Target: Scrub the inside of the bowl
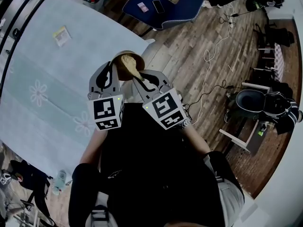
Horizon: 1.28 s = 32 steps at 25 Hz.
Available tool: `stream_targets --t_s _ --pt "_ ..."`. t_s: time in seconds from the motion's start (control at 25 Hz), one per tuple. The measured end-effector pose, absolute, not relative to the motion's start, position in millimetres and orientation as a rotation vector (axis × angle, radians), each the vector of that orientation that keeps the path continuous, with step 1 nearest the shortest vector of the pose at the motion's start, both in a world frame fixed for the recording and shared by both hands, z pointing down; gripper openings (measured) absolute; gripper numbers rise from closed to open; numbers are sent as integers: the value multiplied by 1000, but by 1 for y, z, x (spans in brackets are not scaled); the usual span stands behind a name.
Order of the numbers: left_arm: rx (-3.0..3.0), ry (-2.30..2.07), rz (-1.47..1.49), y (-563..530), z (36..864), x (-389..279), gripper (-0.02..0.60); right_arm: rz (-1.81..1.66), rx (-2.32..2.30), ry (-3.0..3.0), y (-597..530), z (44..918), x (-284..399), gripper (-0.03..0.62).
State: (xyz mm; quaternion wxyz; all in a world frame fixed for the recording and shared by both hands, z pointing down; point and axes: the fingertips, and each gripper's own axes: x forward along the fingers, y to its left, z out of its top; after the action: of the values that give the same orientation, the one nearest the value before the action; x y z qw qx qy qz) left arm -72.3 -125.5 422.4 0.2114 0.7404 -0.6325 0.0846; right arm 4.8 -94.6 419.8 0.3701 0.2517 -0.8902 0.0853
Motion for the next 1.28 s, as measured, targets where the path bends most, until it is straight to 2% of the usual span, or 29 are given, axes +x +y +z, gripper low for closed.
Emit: stream_targets --t_s 0.2,0.36,0.72,1.08,1.2,1.28 --pt "2066 -1722 208 -122 422 -66 25 -62 747 -2088 -113 427 11 49" --pt "2029 -1690 172 -121 428 -64 25 -89 698 -2064 -104 445 5 49" --pt "1986 -1682 140 -118 434 -67 25 606 549 -2314 -72 452 -22 49" --pt "1986 -1685 148 -121 437 -72 23 1140 465 -2377 -67 434 -25 49" --pt "1982 -1701 153 -124 439 -76 23 1098 471 -2390 -67 428 -21 49" --pt "1976 -1709 168 -126 442 -80 24 875 501 -2388 -69 424 -17 49"
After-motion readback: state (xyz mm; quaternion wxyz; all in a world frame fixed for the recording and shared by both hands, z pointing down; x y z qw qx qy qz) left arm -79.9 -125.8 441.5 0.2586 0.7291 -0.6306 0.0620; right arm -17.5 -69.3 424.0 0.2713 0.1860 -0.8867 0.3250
